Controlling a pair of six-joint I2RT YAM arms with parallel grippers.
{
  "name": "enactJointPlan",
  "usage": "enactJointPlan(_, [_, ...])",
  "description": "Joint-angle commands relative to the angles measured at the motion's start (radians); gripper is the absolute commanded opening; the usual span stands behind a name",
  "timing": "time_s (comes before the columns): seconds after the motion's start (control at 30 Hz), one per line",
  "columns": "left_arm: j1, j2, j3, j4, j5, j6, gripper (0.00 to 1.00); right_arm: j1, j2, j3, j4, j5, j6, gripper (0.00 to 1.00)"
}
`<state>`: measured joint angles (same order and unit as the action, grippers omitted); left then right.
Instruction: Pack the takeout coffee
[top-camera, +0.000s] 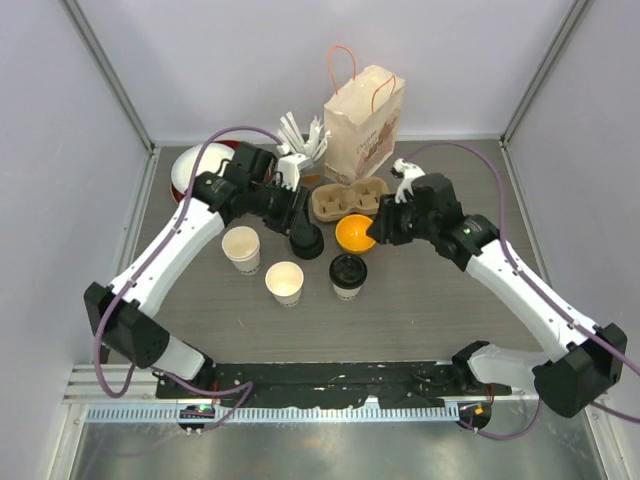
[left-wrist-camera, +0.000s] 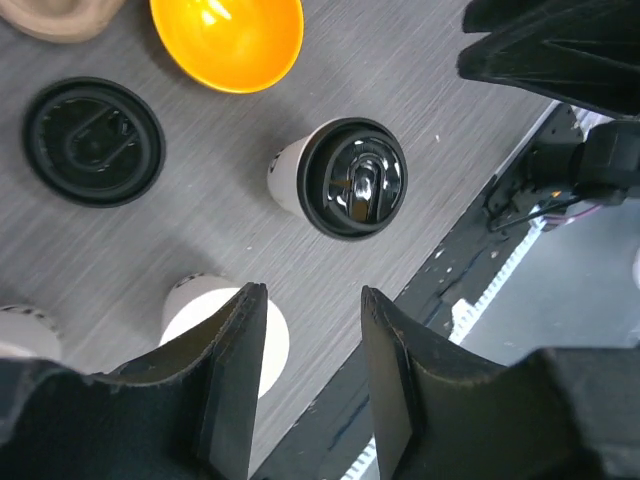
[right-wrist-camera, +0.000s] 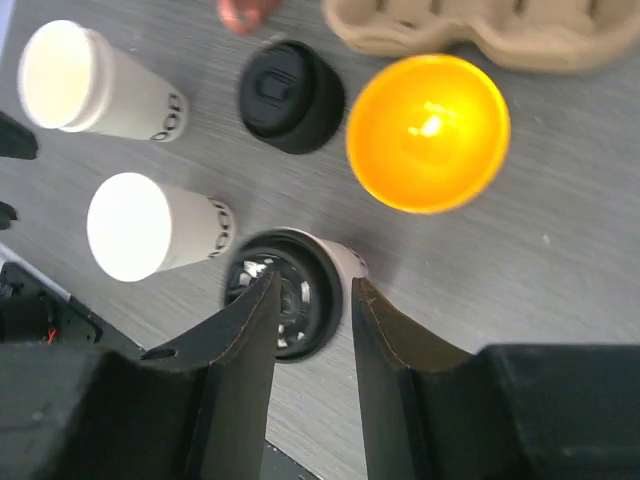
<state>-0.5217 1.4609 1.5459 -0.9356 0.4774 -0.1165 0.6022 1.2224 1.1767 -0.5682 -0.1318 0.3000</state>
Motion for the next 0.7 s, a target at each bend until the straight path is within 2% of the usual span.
enactJointPlan(0.0, [0.002, 0.079, -0.059, 0.162, 0.108, -0.184, 0.43, -0.116, -0.093, -0.168, 0.120, -0.222, 0.097, 0.40])
enactJointPlan(0.17, [-0.006, 0.145, -0.127, 0.253, 0.147, -0.282, 0.35, -0.171, -0.124, -0.279, 0.191, -0.310, 0.137, 0.41])
enactJointPlan(0.33, [-0.023, 0.144, -0.187, 0.291, 0.145, -0.316, 0.29, -0.190, -0.129, -0.350, 0.226, -0.353, 0.160, 0.34])
enactJointPlan(0.67, [-0.049, 0.182, -0.242, 0.333, 0.179, -0.362, 0.27, -0.194, -0.106, -0.408, 0.260, -0.353, 0.169, 0.29])
